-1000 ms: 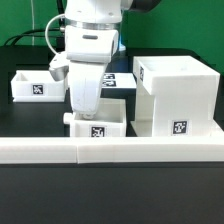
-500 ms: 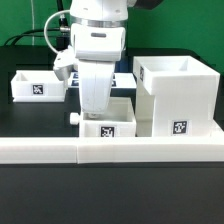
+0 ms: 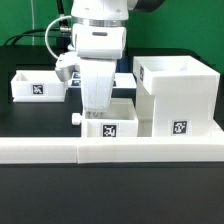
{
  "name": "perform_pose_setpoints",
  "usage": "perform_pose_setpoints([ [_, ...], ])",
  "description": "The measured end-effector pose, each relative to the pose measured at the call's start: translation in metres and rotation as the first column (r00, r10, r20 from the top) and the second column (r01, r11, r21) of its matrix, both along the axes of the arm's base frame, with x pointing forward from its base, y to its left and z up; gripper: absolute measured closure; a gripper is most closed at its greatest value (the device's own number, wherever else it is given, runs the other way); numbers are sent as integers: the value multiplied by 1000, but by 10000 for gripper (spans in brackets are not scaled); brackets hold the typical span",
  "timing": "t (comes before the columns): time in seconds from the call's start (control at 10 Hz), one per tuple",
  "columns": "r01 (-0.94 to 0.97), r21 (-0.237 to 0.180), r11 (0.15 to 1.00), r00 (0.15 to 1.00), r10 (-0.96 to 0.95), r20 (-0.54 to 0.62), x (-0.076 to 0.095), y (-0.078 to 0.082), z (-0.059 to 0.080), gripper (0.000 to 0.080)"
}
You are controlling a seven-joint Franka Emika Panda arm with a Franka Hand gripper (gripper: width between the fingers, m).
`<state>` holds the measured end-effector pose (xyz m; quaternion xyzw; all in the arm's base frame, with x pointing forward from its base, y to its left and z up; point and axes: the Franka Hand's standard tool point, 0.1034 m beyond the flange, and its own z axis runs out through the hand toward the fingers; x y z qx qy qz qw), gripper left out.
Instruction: Assemble drawer
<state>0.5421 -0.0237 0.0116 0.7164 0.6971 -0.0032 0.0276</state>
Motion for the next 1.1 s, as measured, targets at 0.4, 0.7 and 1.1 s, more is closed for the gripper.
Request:
perform_pose_setpoints([
  [0.4,-5,0,1000,1000,5,-11,2,3,1,757],
  [0.7,1,4,1000,1000,-1,-13,2,9,0,757],
  [1.1,-6,10,1000,1000,6,7,7,13,0,757],
])
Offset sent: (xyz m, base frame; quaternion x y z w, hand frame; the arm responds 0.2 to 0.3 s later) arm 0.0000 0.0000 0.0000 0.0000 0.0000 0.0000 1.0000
